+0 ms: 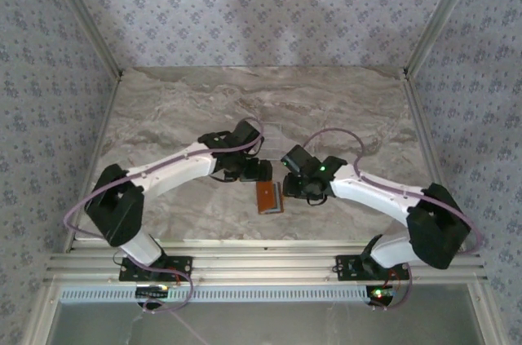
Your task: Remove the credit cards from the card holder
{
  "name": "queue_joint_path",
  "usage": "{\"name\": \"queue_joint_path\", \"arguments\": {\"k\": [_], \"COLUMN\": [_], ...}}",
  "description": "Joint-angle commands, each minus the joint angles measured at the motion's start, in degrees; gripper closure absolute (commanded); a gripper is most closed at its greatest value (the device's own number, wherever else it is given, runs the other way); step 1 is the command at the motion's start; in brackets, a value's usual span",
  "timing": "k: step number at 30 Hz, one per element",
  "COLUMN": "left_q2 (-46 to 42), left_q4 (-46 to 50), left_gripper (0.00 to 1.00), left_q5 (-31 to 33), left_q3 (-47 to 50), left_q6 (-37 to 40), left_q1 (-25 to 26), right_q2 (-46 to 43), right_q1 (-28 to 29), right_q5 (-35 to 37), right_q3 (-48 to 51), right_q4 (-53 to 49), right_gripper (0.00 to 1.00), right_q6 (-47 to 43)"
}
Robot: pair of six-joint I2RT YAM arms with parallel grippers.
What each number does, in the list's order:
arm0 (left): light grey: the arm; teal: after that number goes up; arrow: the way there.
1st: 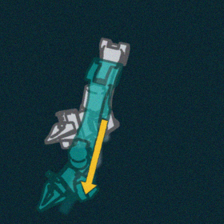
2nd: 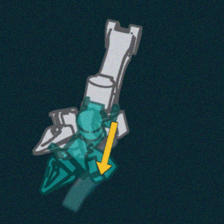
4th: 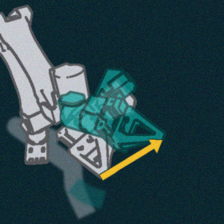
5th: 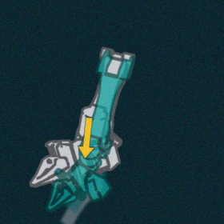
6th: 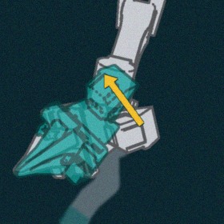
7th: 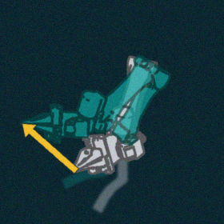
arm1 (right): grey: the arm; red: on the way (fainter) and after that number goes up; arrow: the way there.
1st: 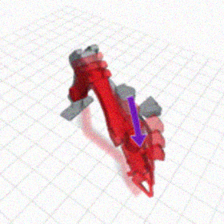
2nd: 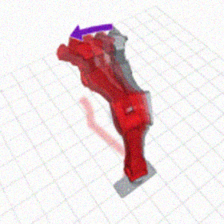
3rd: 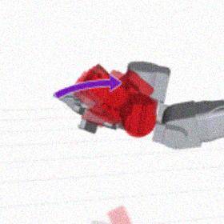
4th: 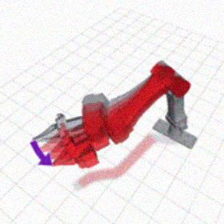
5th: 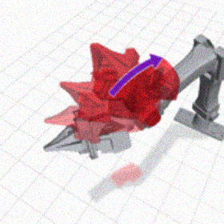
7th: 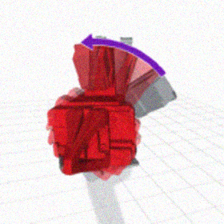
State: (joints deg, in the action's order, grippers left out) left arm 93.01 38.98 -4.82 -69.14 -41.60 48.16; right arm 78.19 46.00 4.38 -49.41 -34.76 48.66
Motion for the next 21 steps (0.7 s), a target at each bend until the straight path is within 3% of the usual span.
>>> {"name": "queue_joint_path", "arguments": {"k": [1, 8, 13, 21], "left_q2": [3.5, 10.5, 10.8, 3.8], "left_q4": [6.7, 6.8, 7.2, 8.0], "left_gripper": [0.13, 0.09, 0.15, 0.3], "left_q5": [3.5, 2.5, 3.7, 7.8], "left_q3": [-4.9, -8.1, -7.0, -2.6], "left_q6": [-0.1, -0.1, -0.4, -1.3], "left_q1": [2.8, 5.0, 5.6, 5.5], "right_q2": [-4.2, -10.0, -10.7, -6.8], "right_q1": [-1.7, -5.1, -5.3, -4.8], "right_q5": [2.6, 2.4, 0.6, -13.4], "right_q3": [2.0, 5.0, 5.5, 5.3], "right_q4": [-3.0, -2.6, -0.9, 11.7], "right_gripper": [0.47, 0.46, 0.45, 0.47], "right_q6": [1.2, 1.2, 1.2, -1.2]}}
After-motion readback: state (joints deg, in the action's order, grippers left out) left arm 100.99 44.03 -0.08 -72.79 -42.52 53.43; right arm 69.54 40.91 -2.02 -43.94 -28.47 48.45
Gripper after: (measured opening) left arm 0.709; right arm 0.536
